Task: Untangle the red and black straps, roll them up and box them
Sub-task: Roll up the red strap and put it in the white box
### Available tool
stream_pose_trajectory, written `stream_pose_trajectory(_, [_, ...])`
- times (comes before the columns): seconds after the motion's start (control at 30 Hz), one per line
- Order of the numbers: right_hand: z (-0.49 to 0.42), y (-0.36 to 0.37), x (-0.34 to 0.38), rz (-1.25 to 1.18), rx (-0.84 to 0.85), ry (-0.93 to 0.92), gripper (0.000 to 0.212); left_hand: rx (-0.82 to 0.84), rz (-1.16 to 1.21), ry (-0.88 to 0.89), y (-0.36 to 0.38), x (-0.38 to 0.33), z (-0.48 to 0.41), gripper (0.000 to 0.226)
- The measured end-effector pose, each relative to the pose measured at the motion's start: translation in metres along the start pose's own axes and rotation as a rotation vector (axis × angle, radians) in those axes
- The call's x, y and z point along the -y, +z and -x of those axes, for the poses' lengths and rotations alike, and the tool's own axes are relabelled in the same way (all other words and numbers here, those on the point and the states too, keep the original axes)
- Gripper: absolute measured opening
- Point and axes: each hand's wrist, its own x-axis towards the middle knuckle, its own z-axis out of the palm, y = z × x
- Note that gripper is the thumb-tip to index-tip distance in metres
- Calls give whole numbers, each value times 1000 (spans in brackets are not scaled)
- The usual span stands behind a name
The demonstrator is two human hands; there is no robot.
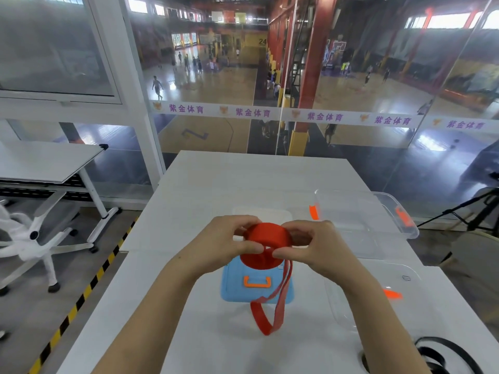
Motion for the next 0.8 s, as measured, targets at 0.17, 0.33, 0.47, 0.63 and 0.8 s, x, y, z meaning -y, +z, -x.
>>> stream_pose_trajectory(0.17, [9, 5, -8, -246, -64, 58, 43, -134, 393, 16, 13, 6, 6, 24])
stream_pose_trajectory(0.33, [16, 9, -14, -289, -88, 98, 36, -56, 531, -41, 14, 13, 10, 28])
stream_pose_trajectory(0.47, [18, 3, -13, -147, -1, 84, 27, 82, 304, -111, 10, 21, 12, 50])
stream_pose_trajectory(0.63, [18, 10, -9, -19, 33, 4, 22, 69, -36, -47, 15, 5, 9, 49])
stream_pose_trajectory(0.8, [21, 6, -12, -169, 9, 59, 35, -81, 153, 0, 23, 6, 13, 32])
